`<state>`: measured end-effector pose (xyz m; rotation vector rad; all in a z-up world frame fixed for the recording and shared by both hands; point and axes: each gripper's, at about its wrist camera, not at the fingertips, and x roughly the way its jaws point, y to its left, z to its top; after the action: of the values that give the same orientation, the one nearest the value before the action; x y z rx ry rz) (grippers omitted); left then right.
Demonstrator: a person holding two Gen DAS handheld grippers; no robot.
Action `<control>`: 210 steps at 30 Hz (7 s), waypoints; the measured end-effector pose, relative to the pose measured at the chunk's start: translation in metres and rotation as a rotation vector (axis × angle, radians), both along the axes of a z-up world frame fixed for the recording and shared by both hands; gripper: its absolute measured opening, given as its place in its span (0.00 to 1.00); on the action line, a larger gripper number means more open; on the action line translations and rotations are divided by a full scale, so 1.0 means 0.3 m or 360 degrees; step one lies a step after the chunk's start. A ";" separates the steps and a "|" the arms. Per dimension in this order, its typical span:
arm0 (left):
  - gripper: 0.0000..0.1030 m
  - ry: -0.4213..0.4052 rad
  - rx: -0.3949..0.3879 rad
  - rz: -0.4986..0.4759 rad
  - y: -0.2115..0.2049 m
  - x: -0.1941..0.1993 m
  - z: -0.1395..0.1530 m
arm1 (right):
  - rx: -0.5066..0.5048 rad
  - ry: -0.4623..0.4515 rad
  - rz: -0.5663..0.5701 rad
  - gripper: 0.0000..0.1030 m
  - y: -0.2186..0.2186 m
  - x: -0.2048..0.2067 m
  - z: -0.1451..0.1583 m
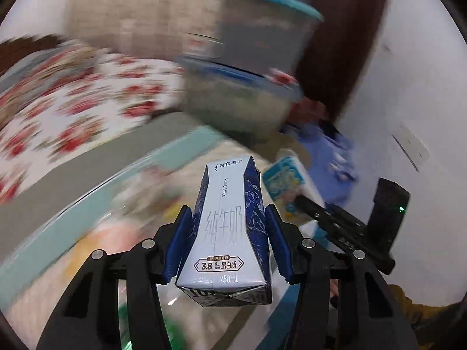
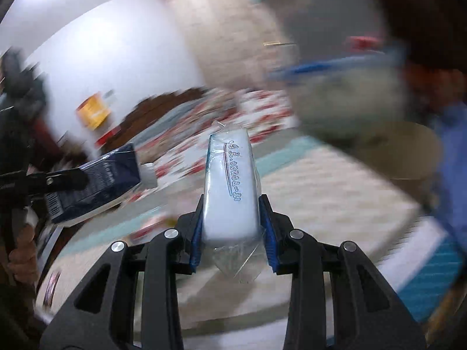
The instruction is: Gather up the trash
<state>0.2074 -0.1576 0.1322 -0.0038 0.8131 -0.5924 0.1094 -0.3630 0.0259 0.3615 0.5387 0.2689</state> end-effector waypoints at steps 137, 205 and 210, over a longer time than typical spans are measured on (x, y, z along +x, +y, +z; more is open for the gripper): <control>0.91 -0.0666 0.0232 0.0815 0.404 -0.397 -0.078 | -0.0242 -0.0167 -0.0215 0.80 0.529 -0.422 0.143; 0.91 -0.0413 0.0230 0.0963 0.618 -0.385 -0.225 | -0.0173 0.0029 -0.0081 0.81 0.575 -0.354 0.030; 0.91 -0.0288 0.0151 0.0970 0.671 -0.372 -0.260 | -0.0201 0.0085 -0.0018 0.77 0.591 -0.332 -0.011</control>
<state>0.0958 0.0435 0.0542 -0.1065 0.6191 0.0222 0.0098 -0.1856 0.0226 0.2494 0.6028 0.2139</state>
